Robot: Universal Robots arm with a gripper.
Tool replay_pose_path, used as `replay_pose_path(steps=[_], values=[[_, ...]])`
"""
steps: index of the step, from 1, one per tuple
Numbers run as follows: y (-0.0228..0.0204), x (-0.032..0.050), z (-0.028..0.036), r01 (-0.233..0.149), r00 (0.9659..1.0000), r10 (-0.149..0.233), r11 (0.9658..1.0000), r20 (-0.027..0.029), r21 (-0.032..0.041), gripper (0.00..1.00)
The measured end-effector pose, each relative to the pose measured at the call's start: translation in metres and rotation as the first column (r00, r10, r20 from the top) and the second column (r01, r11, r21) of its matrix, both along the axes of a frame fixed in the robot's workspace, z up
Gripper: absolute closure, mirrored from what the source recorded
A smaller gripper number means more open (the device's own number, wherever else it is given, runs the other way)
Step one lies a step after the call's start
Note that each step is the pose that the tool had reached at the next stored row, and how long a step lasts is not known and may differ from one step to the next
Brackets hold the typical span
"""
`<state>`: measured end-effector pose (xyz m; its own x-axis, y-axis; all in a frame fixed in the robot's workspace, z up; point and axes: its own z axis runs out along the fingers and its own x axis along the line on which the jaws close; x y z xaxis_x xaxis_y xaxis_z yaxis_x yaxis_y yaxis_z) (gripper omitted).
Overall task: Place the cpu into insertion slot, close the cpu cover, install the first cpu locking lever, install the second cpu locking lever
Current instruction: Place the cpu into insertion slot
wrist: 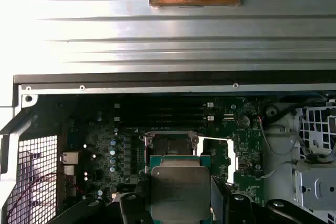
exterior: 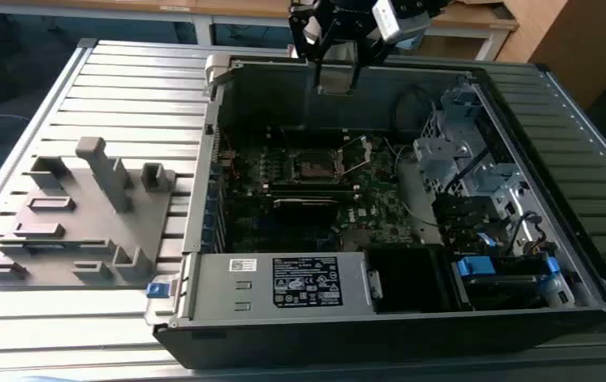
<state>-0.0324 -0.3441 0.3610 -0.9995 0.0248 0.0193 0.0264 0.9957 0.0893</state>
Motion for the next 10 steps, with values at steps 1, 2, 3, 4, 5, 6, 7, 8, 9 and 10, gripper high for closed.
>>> replay_pose_path(steps=[1, 2, 3, 4, 5, 6, 7, 8, 9, 10], values=[[0.0000, 0.0000, 0.0000, 0.000, 1.0000, 0.000, 1.0000, 0.0000, 0.0000, 0.46], [0.0000, 0.0000, 0.0000, 0.000, 1.0000, 0.000, 1.0000, -0.0001, 0.0000, 0.46], [0.0000, 0.0000, 0.0000, 0.000, 1.0000, 0.000, 1.0000, -0.0001, 0.0000, 0.46], [0.0000, 0.0000, 0.0000, 0.000, 1.0000, 0.000, 1.0000, -0.0001, -0.0001, 0.46], [0.0000, 0.0000, -0.0001, 0.000, 1.0000, 0.000, 1.0000, -0.0001, -0.0002, 0.46], [0.0000, 0.0000, -0.0003, 0.000, 1.0000, 0.000, 1.0000, -0.0001, -0.0001, 0.46], [0.0000, 0.0000, -0.0006, 0.000, 1.0000, 0.000, 1.0000, -0.0001, 0.0000, 0.46], [0.0000, 0.0000, -0.0008, 0.000, 1.0000, 0.000, 1.0000, 0.0000, 0.0000, 0.46], [0.0000, 0.0000, -0.0010, 0.000, 1.0000, 0.000, 1.0000, 0.0000, -0.0001, 0.46], [0.0000, 0.0000, -0.0010, 0.000, 1.0000, 0.000, 1.0000, -0.0001, -0.0002, 0.46]])
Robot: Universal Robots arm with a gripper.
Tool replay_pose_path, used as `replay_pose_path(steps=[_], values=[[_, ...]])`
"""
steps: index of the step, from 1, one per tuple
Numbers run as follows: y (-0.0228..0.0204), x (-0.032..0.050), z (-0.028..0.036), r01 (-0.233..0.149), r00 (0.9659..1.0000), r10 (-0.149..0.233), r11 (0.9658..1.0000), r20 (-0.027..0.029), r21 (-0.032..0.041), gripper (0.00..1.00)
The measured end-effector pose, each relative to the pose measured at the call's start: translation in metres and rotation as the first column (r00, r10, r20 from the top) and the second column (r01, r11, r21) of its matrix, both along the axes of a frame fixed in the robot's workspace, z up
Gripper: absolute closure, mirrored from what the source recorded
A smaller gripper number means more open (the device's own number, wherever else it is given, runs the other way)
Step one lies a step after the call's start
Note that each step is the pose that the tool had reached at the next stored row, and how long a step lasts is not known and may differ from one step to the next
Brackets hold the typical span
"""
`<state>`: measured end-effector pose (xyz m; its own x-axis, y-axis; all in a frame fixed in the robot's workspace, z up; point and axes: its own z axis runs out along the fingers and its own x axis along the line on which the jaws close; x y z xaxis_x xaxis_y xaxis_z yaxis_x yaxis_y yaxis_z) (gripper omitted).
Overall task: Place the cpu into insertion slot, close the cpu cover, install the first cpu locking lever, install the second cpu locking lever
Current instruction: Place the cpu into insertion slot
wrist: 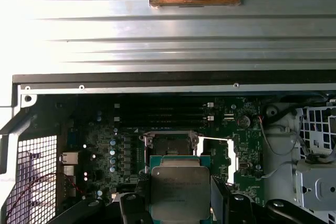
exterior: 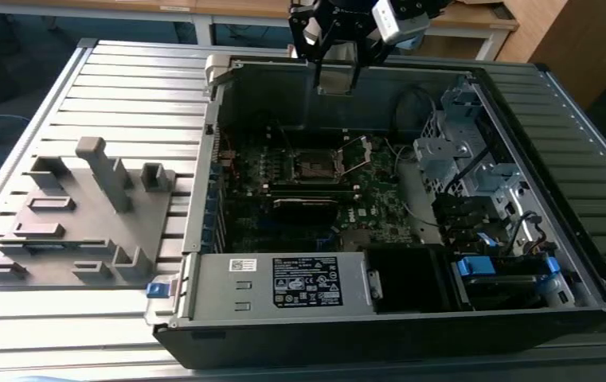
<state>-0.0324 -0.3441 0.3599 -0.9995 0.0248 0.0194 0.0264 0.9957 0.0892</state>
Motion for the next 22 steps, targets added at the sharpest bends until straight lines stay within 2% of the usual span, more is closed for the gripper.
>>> replay_pose_path(steps=[22], values=[[0.0000, 0.0000, -0.0029, 0.000, 1.0000, 0.000, 1.0000, 0.0001, 0.0001, 0.46]])
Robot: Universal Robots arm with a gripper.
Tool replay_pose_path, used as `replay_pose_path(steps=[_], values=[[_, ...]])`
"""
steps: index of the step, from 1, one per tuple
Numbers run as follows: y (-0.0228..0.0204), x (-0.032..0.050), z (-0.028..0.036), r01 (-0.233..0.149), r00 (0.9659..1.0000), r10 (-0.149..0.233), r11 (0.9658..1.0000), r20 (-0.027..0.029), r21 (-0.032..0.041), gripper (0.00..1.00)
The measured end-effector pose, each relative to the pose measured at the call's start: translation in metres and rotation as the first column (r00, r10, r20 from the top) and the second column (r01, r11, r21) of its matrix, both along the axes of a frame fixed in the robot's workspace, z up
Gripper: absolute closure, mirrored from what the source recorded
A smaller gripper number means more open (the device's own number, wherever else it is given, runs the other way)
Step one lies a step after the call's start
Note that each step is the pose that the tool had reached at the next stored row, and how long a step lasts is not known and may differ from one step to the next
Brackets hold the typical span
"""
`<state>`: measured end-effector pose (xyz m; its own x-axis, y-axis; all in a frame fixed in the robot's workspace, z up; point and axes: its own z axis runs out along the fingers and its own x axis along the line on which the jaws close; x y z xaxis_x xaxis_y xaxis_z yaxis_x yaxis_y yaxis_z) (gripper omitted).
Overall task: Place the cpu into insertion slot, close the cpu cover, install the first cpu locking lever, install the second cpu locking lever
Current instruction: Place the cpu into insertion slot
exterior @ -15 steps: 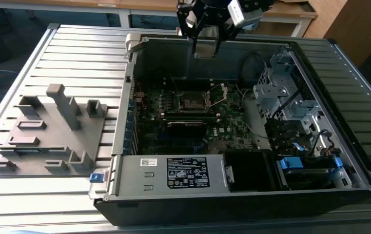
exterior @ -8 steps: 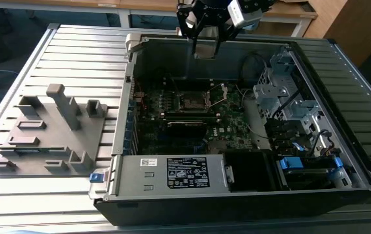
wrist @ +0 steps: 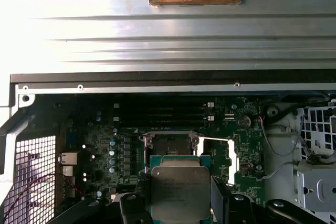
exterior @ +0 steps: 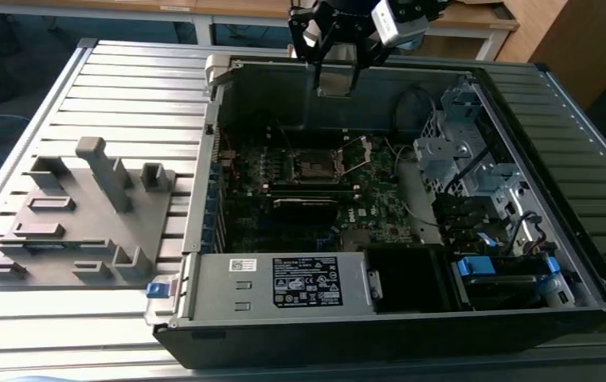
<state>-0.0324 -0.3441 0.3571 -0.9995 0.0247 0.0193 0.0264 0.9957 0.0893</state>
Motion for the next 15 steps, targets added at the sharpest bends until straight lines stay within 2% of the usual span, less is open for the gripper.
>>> replay_pose_path(steps=[8, 10, 14, 15], values=[[0.0000, 0.0000, -0.0020, 0.000, 1.0000, 0.000, 1.0000, 0.0000, -0.0001, 0.46], [0.0000, 0.0000, -0.0051, 0.000, 1.0000, 0.000, 1.0000, 0.0000, 0.0001, 0.46], [0.0000, 0.0000, -0.0055, 0.000, 1.0000, 0.000, 1.0000, 0.0000, 0.0000, 0.46], [0.0000, 0.0000, -0.0075, 0.000, 1.0000, 0.000, 1.0000, 0.0000, 0.0000, 0.46]])
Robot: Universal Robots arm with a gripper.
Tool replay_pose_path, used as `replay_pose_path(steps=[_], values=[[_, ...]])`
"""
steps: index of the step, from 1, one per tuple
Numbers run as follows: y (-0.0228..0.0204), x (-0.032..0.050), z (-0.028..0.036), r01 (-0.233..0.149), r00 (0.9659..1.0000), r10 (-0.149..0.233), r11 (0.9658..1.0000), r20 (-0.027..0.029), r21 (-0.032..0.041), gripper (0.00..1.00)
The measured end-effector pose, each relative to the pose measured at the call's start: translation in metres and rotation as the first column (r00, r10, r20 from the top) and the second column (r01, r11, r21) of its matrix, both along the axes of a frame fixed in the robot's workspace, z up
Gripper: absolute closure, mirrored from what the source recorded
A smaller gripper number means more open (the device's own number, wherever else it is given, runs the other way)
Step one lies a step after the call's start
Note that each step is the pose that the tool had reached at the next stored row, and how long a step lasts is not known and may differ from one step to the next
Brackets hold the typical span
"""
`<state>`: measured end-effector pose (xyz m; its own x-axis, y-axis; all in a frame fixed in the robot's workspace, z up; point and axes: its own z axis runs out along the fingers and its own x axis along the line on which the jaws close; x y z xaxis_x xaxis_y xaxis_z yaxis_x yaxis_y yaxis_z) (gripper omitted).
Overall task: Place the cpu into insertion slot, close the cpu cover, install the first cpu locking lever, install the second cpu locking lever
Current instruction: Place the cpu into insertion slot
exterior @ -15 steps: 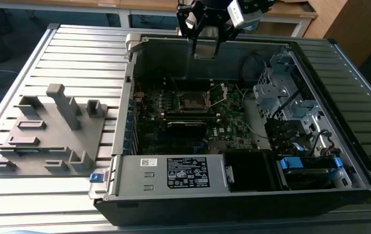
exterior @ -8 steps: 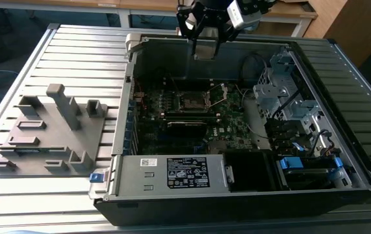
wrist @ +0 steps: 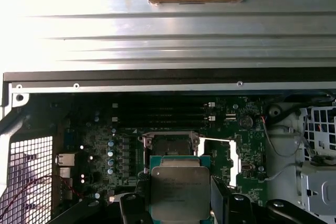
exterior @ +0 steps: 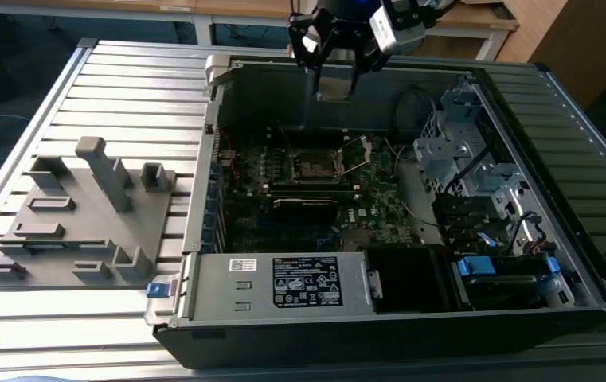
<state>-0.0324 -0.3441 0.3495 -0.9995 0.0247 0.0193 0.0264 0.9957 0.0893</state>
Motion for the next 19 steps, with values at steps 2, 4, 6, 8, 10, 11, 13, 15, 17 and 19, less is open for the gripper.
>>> replay_pose_path(steps=[2, 4, 6, 8, 10, 11, 13, 15, 17, 19], values=[[0.0000, 0.0000, -0.0026, 0.000, 1.0000, 0.000, 1.0000, 0.0000, 0.0000, 0.46], [0.0000, 0.0000, -0.0028, 0.000, 1.0000, 0.000, 1.0000, 0.0000, 0.0000, 0.46], [0.0000, 0.0000, -0.0033, 0.000, 1.0000, 0.000, 1.0000, 0.0000, 0.0001, 0.46], [0.0000, 0.0000, -0.0038, 0.000, 1.0000, 0.000, 1.0000, 0.0000, 0.0001, 0.46], [0.0000, 0.0000, -0.0044, 0.000, 1.0000, 0.000, 1.0000, 0.0001, 0.0001, 0.46], [0.0000, 0.0000, -0.0047, 0.000, 1.0000, 0.000, 1.0000, 0.0000, 0.0000, 0.46], [0.0000, 0.0000, -0.0054, 0.000, 1.0000, 0.000, 1.0000, 0.0000, 0.0000, 0.46], [0.0000, 0.0000, -0.0066, 0.000, 1.0000, 0.000, 1.0000, 0.0000, 0.0000, 0.46], [0.0000, 0.0000, -0.0073, 0.000, 1.0000, 0.000, 1.0000, 0.0000, 0.0000, 0.46], [0.0000, 0.0000, -0.0079, 0.000, 1.0000, 0.000, 1.0000, 0.0000, 0.0000, 0.46]])
